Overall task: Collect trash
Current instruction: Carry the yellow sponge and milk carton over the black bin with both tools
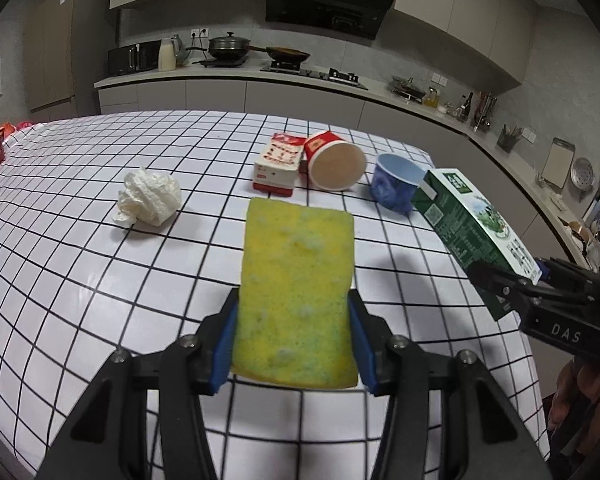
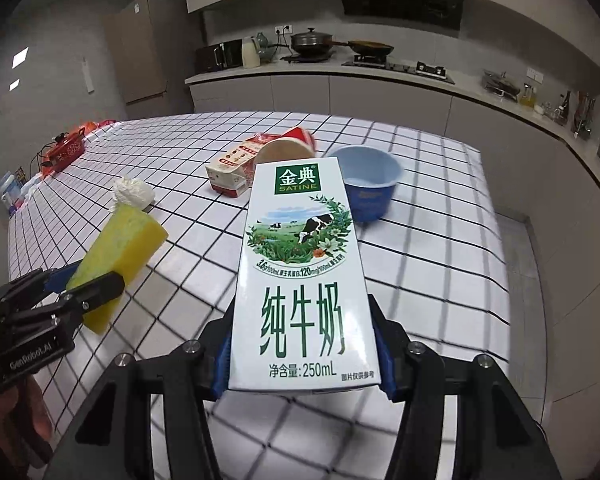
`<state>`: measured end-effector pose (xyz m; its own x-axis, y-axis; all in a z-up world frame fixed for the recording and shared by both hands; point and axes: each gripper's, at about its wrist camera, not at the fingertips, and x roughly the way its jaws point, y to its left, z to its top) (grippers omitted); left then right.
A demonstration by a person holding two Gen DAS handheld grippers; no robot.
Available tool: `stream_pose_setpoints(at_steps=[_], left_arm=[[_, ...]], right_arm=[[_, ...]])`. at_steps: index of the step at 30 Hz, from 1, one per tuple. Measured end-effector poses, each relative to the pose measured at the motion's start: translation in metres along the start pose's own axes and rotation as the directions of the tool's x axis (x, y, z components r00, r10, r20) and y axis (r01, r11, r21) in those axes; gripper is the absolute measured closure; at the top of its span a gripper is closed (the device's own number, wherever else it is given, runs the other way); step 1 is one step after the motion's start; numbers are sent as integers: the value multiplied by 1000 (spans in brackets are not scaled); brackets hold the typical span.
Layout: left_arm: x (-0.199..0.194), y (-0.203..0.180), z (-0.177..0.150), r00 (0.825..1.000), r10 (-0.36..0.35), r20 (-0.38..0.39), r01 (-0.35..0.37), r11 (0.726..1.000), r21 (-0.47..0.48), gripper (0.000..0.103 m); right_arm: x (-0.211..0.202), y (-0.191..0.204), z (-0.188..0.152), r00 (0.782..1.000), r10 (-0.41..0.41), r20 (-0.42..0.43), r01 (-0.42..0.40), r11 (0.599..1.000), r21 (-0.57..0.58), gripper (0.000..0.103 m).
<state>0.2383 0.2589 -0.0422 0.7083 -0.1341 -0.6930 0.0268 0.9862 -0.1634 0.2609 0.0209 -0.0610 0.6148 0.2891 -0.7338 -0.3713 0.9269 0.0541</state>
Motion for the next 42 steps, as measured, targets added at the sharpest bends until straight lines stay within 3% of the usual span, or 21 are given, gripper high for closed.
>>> stream_pose_setpoints(at_steps=[19,30,42], left_arm=[[-45,-102,-43,998,-56,12,55,997,54,52],[-48,-188,-55,991,-132,4,130,984,125,52],[-36,-285,-71,973,-223,-51,229,951,210,52]], right_arm=[[-107,-70,-88,998,-52,25,50,997,62,45],[-160,-150,-134,991,-132,16,129,983,130,45],[-204,-232,-191,976,-214,-22,214,955,205,45]])
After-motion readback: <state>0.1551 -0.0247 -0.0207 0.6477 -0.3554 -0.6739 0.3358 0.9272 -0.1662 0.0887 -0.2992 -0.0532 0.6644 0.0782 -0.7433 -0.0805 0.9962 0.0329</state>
